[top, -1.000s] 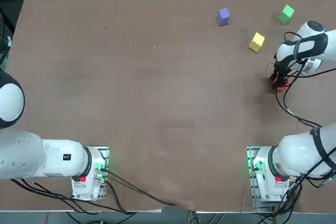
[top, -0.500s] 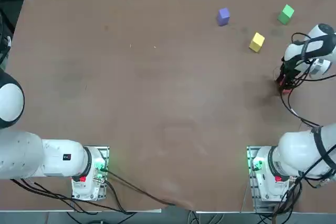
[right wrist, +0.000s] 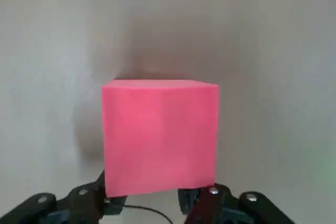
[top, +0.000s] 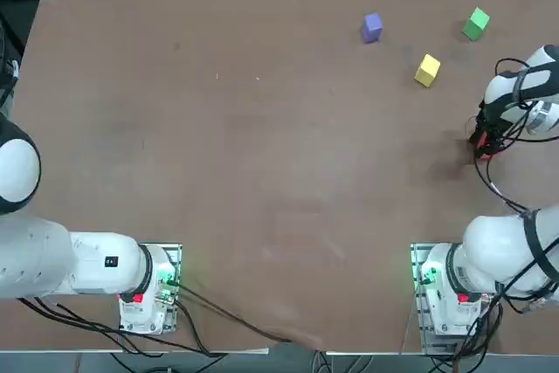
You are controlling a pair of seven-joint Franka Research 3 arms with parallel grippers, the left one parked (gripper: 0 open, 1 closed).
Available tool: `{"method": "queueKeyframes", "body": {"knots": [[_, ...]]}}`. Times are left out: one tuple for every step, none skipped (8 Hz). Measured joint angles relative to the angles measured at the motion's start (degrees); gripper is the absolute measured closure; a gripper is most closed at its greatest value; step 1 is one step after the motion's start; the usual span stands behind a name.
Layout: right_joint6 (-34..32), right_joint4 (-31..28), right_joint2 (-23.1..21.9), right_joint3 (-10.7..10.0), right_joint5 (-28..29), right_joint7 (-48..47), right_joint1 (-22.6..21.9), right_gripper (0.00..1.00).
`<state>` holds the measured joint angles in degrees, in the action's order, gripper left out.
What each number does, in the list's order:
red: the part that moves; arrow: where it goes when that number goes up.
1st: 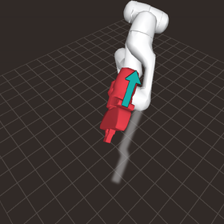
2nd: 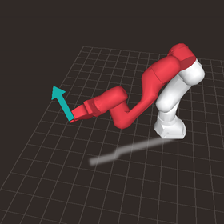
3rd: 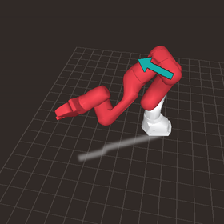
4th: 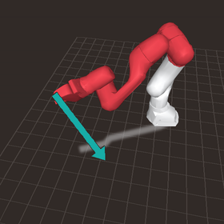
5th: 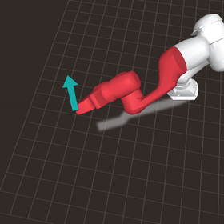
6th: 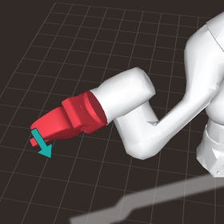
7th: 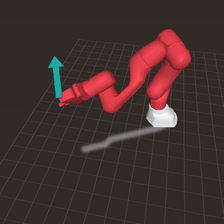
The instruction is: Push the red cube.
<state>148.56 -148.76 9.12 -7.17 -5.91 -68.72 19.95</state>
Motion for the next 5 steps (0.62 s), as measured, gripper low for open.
{"method": "queueKeyframes", "body": {"knots": [[0.0, 0.0, 0.0, 0.0, -1.8, 0.2, 1.3, 0.46], [0.0, 0.0, 0.0, 0.0, -3.1, 1.2, 2.7, 0.46], [0.0, 0.0, 0.0, 0.0, -3.4, 3.0, 3.9, 0.46], [0.0, 0.0, 0.0, 0.0, -3.5, 5.1, 5.0, 0.46], [0.0, 0.2, 0.0, 0.0, -3.5, 7.0, 6.0, 0.46]]}}
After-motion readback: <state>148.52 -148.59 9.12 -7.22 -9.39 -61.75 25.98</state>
